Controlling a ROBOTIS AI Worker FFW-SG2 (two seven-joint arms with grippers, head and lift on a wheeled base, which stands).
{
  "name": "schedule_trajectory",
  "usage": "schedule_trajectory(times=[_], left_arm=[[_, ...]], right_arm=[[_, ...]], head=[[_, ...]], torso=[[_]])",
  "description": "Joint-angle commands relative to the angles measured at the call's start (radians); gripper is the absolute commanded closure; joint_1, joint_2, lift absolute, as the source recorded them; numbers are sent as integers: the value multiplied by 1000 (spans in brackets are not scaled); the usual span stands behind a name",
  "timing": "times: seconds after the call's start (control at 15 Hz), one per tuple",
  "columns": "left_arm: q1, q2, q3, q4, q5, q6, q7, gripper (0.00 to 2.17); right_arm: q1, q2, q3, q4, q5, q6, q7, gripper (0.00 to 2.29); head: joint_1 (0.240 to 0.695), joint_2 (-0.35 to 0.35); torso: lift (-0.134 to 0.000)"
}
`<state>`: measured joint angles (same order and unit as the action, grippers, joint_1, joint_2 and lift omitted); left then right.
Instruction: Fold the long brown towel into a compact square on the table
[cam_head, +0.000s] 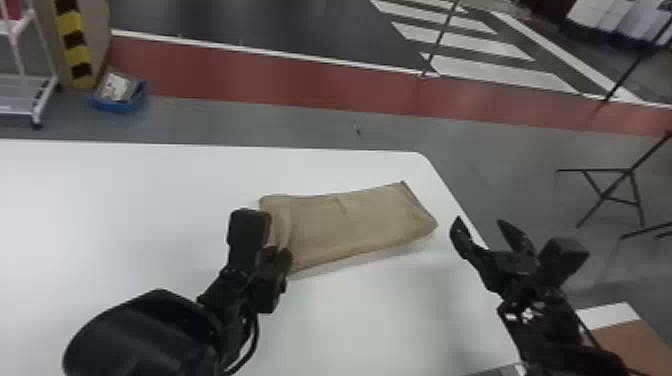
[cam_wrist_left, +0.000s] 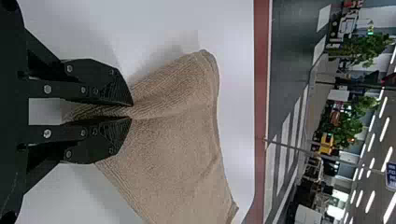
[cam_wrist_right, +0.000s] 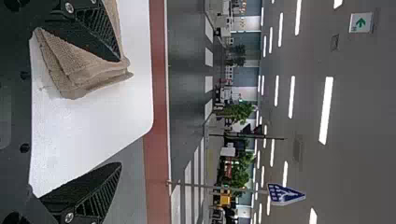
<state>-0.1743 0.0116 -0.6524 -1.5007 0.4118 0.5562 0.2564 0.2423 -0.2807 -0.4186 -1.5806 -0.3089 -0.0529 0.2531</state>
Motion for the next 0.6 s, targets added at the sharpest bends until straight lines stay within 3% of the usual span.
schedule_trajectory(times=[0.0, 0.2, 0.33, 0.53], left_arm=[[-1, 7, 5, -23, 1, 57, 4, 1423], [13, 31, 23, -101, 2, 87, 7, 1423], [44, 56, 82, -161, 8, 109, 6, 1423], [73, 120, 162, -245, 21, 133, 6, 1423]], right_arm=[[0, 3, -2, -4, -1, 0, 0, 93], [0, 6, 3, -10, -1, 0, 0, 93], [-1, 5, 8, -10, -1, 0, 0, 93], [-12, 6, 20, -10, 2, 6, 0, 93]], head=[[695, -350], [695, -350], [695, -350], [695, -350]], torso=[[-128], [-128], [-128], [-128]])
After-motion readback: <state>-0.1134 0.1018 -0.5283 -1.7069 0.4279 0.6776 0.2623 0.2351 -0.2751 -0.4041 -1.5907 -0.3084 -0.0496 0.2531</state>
